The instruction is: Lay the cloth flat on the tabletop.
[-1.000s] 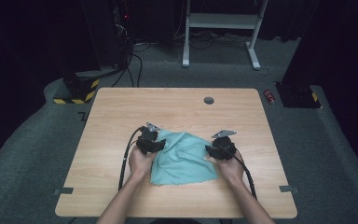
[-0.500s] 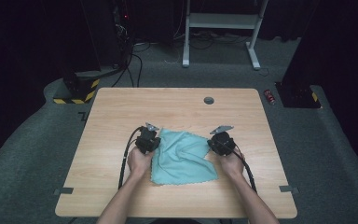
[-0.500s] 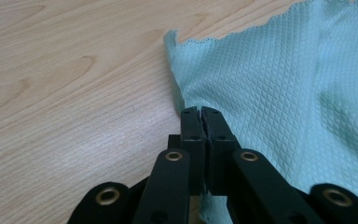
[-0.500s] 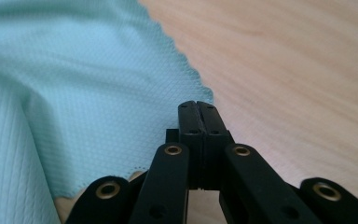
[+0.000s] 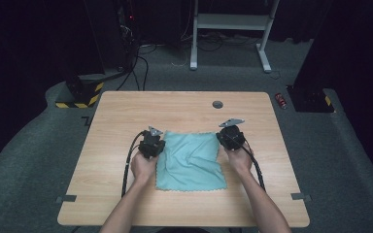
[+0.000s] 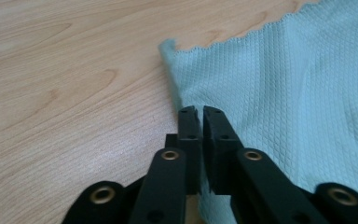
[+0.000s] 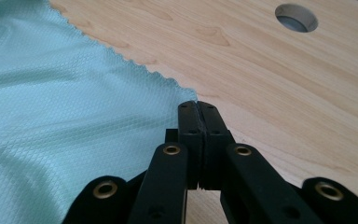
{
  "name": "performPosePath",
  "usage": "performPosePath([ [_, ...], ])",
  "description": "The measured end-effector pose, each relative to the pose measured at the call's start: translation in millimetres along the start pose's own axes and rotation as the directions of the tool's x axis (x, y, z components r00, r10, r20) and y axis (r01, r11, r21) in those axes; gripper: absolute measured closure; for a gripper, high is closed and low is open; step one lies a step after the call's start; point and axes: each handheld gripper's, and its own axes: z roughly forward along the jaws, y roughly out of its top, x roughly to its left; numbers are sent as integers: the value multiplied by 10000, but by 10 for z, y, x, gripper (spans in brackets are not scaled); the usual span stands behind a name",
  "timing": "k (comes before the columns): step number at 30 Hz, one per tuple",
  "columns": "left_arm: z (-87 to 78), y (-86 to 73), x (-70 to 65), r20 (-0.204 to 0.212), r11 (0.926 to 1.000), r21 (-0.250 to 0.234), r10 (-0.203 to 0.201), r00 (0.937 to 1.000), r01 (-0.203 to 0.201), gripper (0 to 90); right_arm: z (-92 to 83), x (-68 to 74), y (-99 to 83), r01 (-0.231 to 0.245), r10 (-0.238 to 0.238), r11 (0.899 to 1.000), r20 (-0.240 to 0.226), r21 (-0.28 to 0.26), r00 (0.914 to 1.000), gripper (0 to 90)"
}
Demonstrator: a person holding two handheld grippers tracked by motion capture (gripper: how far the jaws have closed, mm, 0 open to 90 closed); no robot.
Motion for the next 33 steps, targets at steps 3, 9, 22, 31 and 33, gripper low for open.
performPosePath([
  [3, -48, 6, -14, -9, 10000, -19, 42, 10000, -42, 715, 2, 17, -66, -13, 12, 10000, -209, -53, 9998, 766],
  [9, -168, -22, -112, 55, 9985, -25, 545, 9985, -545, 568, -35, 35, -237, -528, 527, 9986, -997, 17, 9936, 634],
  [22, -229, -187, -112, 302, 9946, 437, 925, 9953, -937, 597, 132, 157, -331, 203, -162, 9979, -666, 623, 9977, 886],
  [31, -248, -265, -52, 277, 9915, 663, 1105, 9935, -1121, 639, 118, 38, -262, 97, -80, 9963, -205, 849, 9998, 900],
  [33, -247, -265, -53, 260, 9915, 657, 1109, 9935, -1124, 640, 98, -9, -203, 121, -115, 9971, -85, 753, 9999, 900],
])
